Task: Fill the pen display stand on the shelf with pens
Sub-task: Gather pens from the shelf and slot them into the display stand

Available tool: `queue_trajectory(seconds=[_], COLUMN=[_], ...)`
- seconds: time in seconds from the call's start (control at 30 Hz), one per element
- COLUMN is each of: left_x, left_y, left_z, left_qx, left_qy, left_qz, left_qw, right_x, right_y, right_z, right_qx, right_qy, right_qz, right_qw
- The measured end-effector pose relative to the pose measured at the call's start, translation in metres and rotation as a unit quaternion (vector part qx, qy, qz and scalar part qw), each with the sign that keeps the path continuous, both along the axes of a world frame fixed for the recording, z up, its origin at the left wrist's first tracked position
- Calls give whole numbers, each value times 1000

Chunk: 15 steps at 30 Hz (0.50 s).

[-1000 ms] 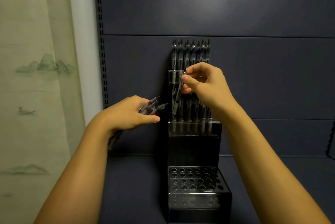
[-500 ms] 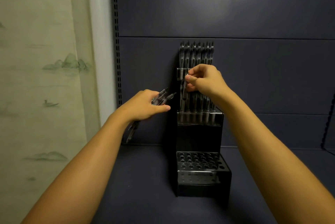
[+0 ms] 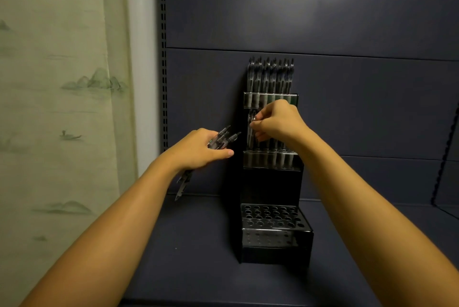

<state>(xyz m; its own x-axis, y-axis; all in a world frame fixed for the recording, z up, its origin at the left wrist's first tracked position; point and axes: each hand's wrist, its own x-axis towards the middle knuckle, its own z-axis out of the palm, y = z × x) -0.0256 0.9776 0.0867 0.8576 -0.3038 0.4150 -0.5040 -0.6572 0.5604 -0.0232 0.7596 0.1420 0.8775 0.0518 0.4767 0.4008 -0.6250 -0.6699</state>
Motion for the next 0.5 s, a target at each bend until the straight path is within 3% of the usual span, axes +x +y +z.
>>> queue_trajectory(seconds=[0.17, 0.27, 0.37, 0.5], left_x=[-11, -18, -21, -26], left_y=[-5, -12, -18, -28], left_z=[3, 6, 10, 14], left_qx=[-88, -124, -133, -151], left_qy=[68, 101, 115, 118], left_qz=[-57, -92, -111, -128], left_qw=[992, 983, 978, 973], right_x=[-16, -31, -35, -32], right_y=[-6, -5, -4, -9], right_z=[-1, -4, -8, -14], right_qx=[-96, -113, -64, 65], right_qy=[-14, 5, 25, 20], right_qz=[-37, 48, 143, 186], right_qw=[995, 992, 987, 980])
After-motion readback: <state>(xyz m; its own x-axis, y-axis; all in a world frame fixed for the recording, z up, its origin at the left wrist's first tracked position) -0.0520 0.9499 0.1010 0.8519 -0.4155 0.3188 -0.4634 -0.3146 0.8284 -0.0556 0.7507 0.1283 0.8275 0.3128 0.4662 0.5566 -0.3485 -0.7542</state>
